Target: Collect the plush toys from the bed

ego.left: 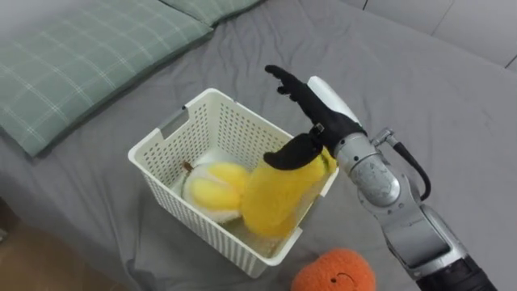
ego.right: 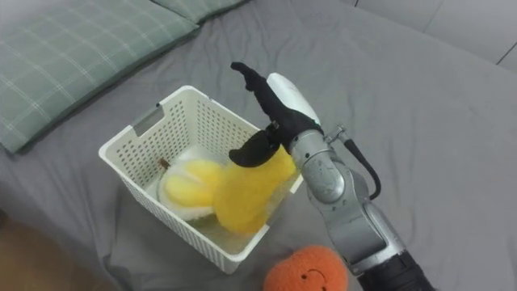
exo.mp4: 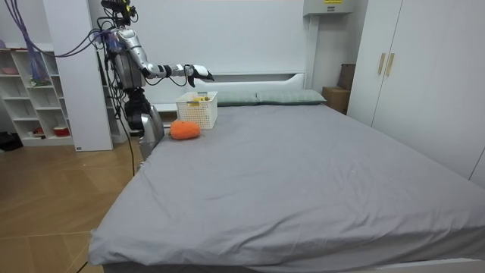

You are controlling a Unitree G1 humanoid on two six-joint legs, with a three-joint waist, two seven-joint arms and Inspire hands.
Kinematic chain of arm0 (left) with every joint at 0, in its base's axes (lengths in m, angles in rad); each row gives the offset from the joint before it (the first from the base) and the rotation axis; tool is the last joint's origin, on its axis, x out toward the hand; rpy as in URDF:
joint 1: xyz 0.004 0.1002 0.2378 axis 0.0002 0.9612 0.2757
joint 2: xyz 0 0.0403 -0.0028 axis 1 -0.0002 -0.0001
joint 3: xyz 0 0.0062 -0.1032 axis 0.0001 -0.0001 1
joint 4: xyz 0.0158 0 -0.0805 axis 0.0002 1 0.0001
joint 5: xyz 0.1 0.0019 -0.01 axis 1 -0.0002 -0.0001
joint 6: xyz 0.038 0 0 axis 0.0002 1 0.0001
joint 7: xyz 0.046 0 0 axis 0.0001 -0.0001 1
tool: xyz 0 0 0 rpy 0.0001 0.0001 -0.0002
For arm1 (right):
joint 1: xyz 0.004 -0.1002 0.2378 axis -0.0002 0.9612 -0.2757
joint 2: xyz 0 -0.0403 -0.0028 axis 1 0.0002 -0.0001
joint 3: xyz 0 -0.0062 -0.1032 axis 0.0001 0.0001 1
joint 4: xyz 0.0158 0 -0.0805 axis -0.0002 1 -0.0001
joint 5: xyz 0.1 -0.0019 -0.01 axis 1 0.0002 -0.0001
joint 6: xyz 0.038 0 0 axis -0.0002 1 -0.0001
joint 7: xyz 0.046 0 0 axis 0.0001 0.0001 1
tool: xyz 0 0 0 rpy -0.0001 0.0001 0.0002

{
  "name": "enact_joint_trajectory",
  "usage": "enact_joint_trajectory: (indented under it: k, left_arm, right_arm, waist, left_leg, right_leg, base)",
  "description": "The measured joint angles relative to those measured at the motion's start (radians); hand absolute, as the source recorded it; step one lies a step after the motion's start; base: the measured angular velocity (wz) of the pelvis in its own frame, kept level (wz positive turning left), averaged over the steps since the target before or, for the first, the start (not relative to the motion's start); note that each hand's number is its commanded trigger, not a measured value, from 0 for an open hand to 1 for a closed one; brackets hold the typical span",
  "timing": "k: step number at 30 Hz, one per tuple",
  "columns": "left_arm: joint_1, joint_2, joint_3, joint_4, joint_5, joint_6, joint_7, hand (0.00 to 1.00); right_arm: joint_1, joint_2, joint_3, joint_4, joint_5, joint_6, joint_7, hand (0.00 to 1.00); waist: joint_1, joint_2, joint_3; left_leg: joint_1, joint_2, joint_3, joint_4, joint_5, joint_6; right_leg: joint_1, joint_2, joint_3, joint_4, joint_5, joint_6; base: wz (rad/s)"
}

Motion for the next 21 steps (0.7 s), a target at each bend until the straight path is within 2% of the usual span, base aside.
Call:
enact_joint_trajectory:
  k: [4,17,21]
  left_arm:
    - [-0.003,0.000,0.001,0.013,0.000,0.000,-0.002,0.00]
    - [-0.008,-0.006,0.008,0.012,0.001,0.000,-0.029,0.00]
    - [-0.003,-0.006,0.028,0.012,0.000,0.000,-0.024,0.00]
  right_arm:
    - [0.000,-0.001,0.000,0.016,-0.001,0.000,0.019,0.00]
    - [0.000,0.000,-0.032,0.016,-0.021,0.000,0.053,0.00]
    - [0.015,0.000,-0.095,0.016,0.019,-0.002,0.043,0.00]
  waist:
    - [-0.015,-0.003,-0.0019]
    - [-0.036,0.001,0.0005]
    - [-0.045,0.005,-0.0009]
  left_leg:
    - [0.001,0.000,0.000,0.000,0.000,0.000]
    - [0.000,-0.001,0.000,-0.003,0.000,0.000]
    - [0.002,0.000,0.004,-0.002,0.000,0.000]
  right_leg:
    - [0.001,0.000,0.003,-0.001,0.000,0.000]
    - [0.003,0.004,0.014,-0.014,0.000,0.000]
    - [0.003,0.003,0.015,-0.013,0.000,0.000]
  base:
    - [0.00]
    - [0.00]
    - [-0.01]
